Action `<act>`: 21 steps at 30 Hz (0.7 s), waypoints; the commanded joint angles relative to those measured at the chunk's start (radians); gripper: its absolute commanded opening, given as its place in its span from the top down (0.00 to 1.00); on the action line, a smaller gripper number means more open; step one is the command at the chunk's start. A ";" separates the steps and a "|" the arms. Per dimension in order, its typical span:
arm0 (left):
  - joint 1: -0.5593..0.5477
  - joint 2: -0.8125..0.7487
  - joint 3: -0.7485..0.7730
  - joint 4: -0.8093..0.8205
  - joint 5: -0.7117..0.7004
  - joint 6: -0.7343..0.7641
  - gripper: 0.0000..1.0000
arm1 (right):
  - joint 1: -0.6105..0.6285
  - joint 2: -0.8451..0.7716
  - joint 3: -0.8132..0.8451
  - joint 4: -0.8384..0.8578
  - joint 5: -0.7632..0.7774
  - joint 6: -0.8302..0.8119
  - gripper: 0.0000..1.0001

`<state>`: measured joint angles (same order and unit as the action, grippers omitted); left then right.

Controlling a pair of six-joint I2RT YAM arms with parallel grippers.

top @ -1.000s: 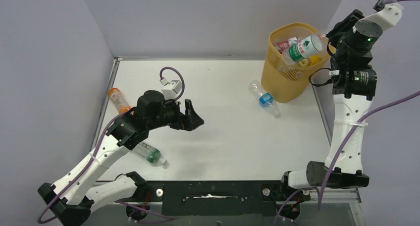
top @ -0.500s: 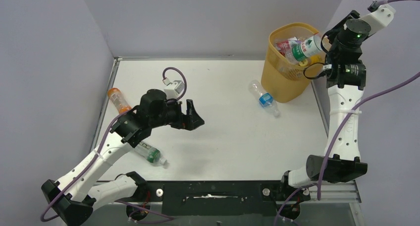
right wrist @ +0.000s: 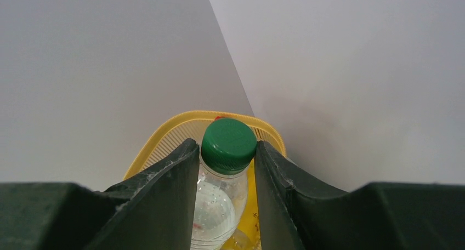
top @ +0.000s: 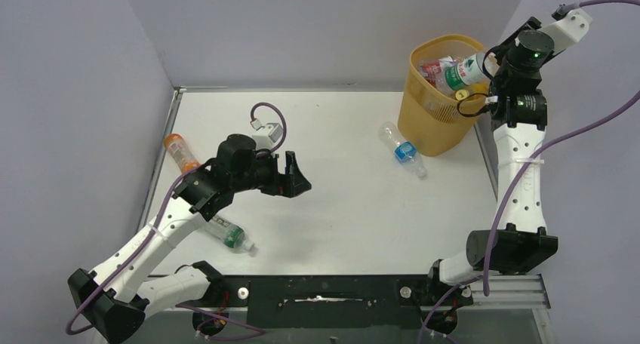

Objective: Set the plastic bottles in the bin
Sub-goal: Place the plastic bottle in the trash bin.

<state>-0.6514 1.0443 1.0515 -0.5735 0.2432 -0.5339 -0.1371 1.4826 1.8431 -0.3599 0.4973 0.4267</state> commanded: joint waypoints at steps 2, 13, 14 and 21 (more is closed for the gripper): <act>0.015 0.004 0.008 0.067 0.026 0.028 0.13 | 0.004 0.004 -0.037 0.114 0.015 -0.004 0.94; 0.026 0.014 -0.001 0.078 0.043 0.029 0.13 | 0.059 0.036 -0.100 0.167 -0.040 -0.048 0.92; 0.027 0.014 -0.002 0.079 0.042 0.029 0.13 | 0.067 0.044 -0.100 0.167 -0.048 -0.052 0.91; 0.029 0.013 -0.005 0.082 0.048 0.023 0.13 | 0.074 0.075 -0.112 0.135 -0.112 -0.038 0.86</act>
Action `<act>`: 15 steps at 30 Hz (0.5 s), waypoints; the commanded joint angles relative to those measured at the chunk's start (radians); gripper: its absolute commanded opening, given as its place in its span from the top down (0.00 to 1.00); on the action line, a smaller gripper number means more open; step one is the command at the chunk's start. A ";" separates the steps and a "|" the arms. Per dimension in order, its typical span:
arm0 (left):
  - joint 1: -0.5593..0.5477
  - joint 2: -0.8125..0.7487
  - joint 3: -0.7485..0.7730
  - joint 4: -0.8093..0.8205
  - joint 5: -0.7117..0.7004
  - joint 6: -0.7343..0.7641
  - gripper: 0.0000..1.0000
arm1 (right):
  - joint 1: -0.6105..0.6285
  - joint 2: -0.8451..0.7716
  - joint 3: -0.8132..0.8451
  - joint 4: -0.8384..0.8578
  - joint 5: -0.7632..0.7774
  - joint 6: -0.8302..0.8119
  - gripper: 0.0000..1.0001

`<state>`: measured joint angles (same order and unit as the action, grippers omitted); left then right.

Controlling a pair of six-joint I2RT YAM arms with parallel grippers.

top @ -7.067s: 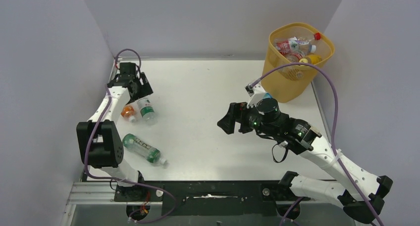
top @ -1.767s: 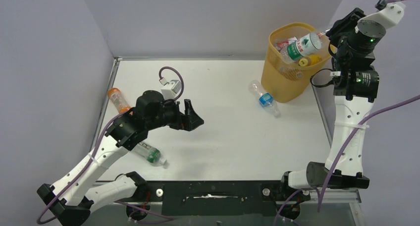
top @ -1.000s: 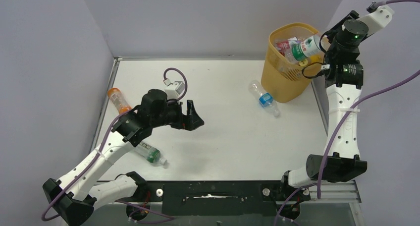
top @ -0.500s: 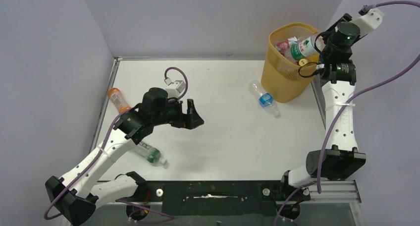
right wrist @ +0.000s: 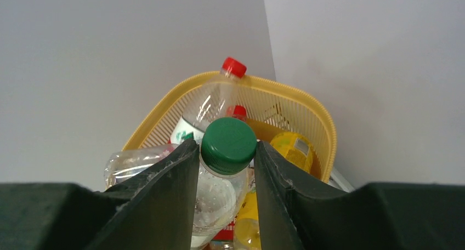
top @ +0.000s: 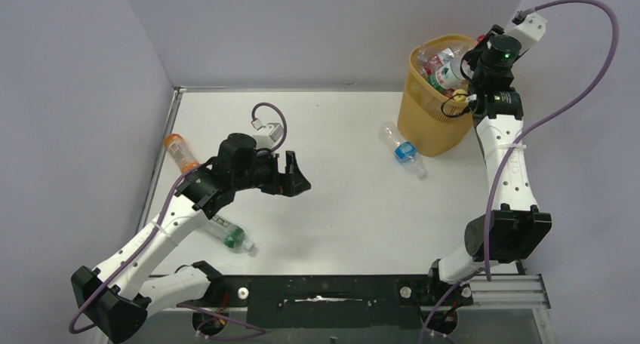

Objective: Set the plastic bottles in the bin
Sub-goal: Place the plastic bottle in the trash bin.

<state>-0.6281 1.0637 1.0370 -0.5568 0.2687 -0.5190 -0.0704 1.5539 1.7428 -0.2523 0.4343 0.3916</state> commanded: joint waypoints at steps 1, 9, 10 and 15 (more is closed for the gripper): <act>0.007 -0.008 0.009 0.064 0.023 0.007 0.13 | 0.006 0.004 -0.014 0.022 -0.052 -0.002 0.84; 0.007 -0.014 0.011 0.066 0.030 -0.002 0.13 | 0.002 0.046 0.031 -0.050 -0.145 -0.005 0.62; 0.008 -0.014 0.012 0.065 0.030 -0.004 0.13 | 0.003 0.047 0.036 -0.056 -0.154 -0.004 0.58; 0.007 -0.021 0.031 0.026 0.003 -0.015 0.14 | -0.007 0.036 0.110 -0.123 -0.205 0.007 0.20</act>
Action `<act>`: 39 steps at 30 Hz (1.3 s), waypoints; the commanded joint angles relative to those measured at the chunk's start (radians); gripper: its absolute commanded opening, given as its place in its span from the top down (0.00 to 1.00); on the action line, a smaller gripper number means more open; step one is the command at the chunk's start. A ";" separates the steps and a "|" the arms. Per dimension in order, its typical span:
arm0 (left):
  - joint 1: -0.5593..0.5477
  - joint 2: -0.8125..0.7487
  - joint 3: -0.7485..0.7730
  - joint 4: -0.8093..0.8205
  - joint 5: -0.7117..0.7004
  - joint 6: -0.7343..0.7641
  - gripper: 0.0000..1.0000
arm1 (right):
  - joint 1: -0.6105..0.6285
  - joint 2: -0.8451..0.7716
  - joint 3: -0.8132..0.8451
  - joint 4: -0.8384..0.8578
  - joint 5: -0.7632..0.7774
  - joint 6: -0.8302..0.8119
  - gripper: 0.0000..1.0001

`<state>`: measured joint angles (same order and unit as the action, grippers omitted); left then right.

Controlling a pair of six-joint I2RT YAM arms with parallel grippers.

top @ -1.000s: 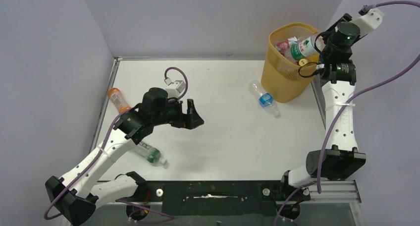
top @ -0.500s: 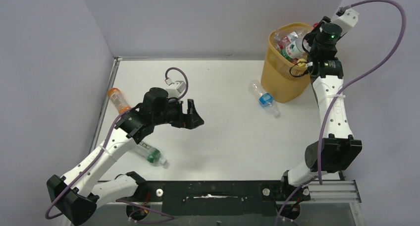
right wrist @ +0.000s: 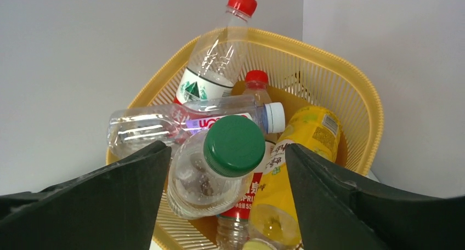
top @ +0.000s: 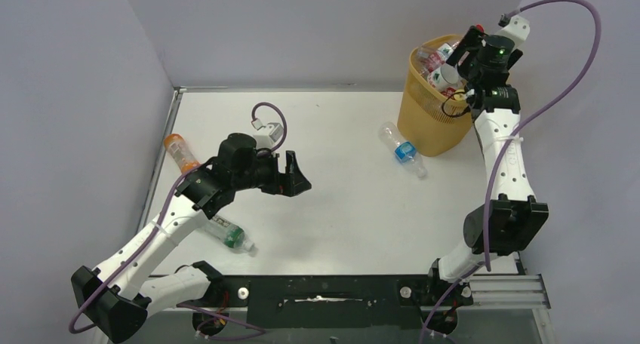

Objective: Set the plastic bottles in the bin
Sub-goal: Place the plastic bottle in the trash bin, then pick up the plastic bottle at the center of the board.

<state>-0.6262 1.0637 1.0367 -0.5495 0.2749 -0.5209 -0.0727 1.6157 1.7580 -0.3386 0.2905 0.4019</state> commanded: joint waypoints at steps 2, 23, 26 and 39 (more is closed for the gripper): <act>0.008 -0.024 0.048 -0.006 -0.027 -0.020 0.13 | -0.005 -0.034 0.139 -0.071 -0.067 -0.005 0.12; 0.338 -0.071 0.157 -0.404 -0.399 -0.043 0.06 | 0.188 -0.390 0.085 -0.361 -0.183 0.040 0.02; 0.415 -0.048 0.145 -0.403 -0.426 -0.009 0.02 | 0.253 -0.427 0.038 -0.372 -0.232 0.061 0.02; 0.827 0.211 0.175 -0.227 -0.511 0.084 0.02 | 0.510 -0.548 -0.184 -0.410 -0.314 0.103 0.02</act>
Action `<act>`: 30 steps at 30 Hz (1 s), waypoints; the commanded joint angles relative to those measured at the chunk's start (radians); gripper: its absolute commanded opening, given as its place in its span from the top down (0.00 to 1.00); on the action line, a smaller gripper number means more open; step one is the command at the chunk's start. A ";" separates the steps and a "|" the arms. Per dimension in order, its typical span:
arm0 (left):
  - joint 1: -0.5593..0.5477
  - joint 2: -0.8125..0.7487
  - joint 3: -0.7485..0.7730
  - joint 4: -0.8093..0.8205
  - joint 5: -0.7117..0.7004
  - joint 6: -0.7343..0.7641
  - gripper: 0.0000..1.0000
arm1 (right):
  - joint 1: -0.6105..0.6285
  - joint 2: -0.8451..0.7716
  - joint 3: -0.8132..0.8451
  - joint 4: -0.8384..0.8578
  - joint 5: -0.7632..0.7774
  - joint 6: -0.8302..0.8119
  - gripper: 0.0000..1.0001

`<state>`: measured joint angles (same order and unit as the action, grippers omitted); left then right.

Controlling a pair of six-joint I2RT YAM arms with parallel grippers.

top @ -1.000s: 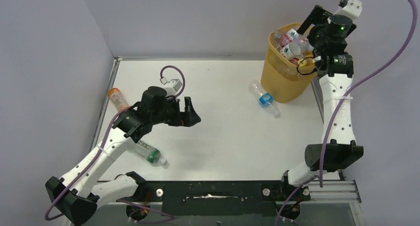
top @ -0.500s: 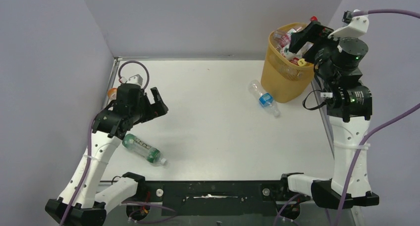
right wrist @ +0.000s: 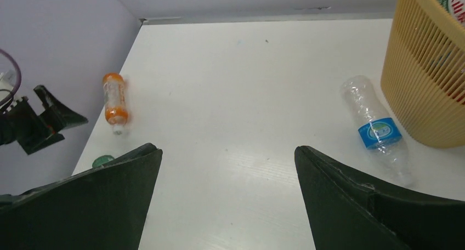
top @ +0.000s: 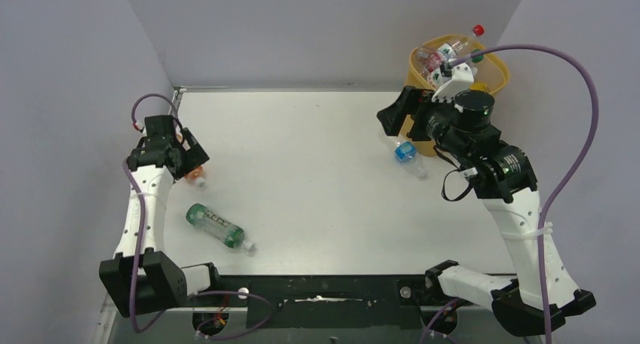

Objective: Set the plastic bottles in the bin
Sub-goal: Pick up the plastic bottle at the center of the board.

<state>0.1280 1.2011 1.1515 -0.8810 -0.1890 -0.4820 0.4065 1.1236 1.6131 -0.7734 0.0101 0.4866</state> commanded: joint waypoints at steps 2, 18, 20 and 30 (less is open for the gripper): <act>0.108 0.124 0.078 0.126 -0.067 0.050 0.02 | 0.041 -0.069 -0.075 0.033 -0.042 0.019 0.02; 0.177 0.447 0.130 0.275 -0.108 0.066 0.03 | 0.073 0.019 -0.143 0.074 -0.117 -0.008 0.02; 0.175 0.471 0.127 0.296 -0.091 0.065 0.04 | 0.081 0.038 -0.120 0.062 -0.111 -0.014 0.02; 0.135 0.617 0.145 0.355 -0.030 0.046 0.07 | 0.108 0.054 -0.062 0.003 -0.071 -0.019 0.02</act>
<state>0.2836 1.7615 1.2469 -0.5827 -0.2424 -0.4362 0.4999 1.1984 1.5032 -0.7773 -0.0792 0.4789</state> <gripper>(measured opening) 0.934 0.980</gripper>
